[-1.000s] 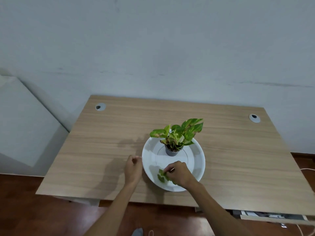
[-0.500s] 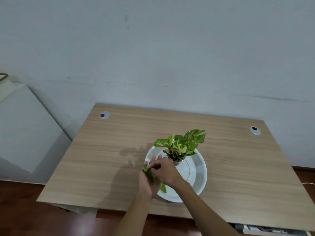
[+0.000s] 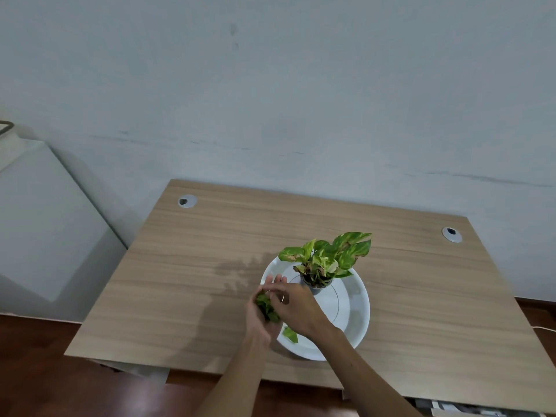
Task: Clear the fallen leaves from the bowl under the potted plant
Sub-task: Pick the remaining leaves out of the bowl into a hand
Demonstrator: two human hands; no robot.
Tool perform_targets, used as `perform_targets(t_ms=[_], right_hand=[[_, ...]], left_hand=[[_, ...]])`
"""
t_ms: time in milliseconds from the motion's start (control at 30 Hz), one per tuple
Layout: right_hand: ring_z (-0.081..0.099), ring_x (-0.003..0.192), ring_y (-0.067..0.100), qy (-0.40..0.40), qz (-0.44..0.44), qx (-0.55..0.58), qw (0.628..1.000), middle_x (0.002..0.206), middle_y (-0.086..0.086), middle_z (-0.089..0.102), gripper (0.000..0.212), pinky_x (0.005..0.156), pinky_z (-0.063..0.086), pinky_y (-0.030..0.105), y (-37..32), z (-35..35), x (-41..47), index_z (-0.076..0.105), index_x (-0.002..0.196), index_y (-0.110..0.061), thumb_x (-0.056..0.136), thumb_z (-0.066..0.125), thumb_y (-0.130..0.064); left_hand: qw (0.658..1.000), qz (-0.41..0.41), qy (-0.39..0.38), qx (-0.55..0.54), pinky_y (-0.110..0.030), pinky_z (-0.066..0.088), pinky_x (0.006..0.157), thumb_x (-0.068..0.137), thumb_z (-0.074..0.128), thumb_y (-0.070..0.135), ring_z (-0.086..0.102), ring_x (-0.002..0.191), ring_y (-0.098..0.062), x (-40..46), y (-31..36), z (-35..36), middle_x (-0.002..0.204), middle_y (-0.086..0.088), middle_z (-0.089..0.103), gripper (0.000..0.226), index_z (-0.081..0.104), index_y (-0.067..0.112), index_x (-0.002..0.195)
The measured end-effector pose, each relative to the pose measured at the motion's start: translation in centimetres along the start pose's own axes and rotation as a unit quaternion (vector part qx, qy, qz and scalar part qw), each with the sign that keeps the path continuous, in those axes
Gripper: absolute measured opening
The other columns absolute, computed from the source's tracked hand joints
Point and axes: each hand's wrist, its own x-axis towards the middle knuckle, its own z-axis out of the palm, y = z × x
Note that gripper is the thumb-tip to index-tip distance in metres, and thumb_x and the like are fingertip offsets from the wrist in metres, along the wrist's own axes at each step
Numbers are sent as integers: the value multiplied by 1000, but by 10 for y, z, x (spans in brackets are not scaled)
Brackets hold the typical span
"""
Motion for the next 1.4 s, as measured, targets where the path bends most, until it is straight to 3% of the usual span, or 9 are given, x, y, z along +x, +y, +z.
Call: perform_targets(t_ms=[133,300,433,600,767,1033,1133,1300,1400], right_hand=[[67,86,5,48,0,75,996,89,-14,74,27,75,52,19,-4,-11,-4,74,107,-28,94,53,-18],[69,87,3,100,40,72,992,86,-17,74,26,75,54,19,19,-23,-15,76,95,-27,91,56,-12],[66,82,5,38,108,-18,993,84,-13,72,24,77,55,29,60,-16,-28,73,101,-30,89,56,-18],[49,121,21,-98,166,-210,958,129,2,55,45,91,50,35,87,3,-33,52,135,-20,91,51,-27],[43,123,26,-89,200,-198,955,133,9,47,45,100,45,36,78,35,-29,46,136,-9,92,46,-15],[55,114,23,-68,119,-186,973,129,4,60,50,93,47,35,72,51,-44,54,136,-17,88,44,-5],[53,124,21,-3,173,-108,979,136,6,58,49,106,43,31,84,38,-45,55,136,-13,90,39,-4],[44,134,22,-25,155,-163,974,142,4,51,43,109,39,34,78,48,-55,46,139,-11,98,36,-19],[61,112,22,-29,143,-187,971,124,3,65,44,94,49,38,65,62,-68,47,138,-23,98,31,-32]], left_hand=[[1000,-17,10,17,-40,62,78,94,49,21,72,99,-29,4,1,-4,109,-14,72,32,66,4,115],[999,5,32,-17,-42,58,85,98,43,17,75,91,-29,7,8,-10,109,-17,72,32,66,1,113],[999,7,36,-31,-39,52,99,99,41,17,68,107,-30,10,16,-20,123,-18,65,33,65,-1,113],[999,7,37,-21,-39,53,96,100,40,16,73,96,-30,15,17,-22,121,-18,66,33,64,-2,115],[999,1,45,-21,-40,56,92,100,38,16,74,95,-29,22,18,-30,119,-19,68,35,63,-2,118],[999,6,42,-22,-42,57,86,101,38,16,74,95,-30,19,19,-35,117,-20,69,35,63,-3,117],[999,11,42,-15,-41,57,87,100,39,17,74,95,-29,18,18,-34,117,-20,69,35,63,-3,116],[999,13,46,5,-41,57,87,101,38,17,74,95,-28,22,19,-33,114,-20,70,35,63,-3,116],[999,15,49,1,-39,59,84,101,37,17,75,92,-28,21,18,-32,111,-20,71,35,63,-3,115]])
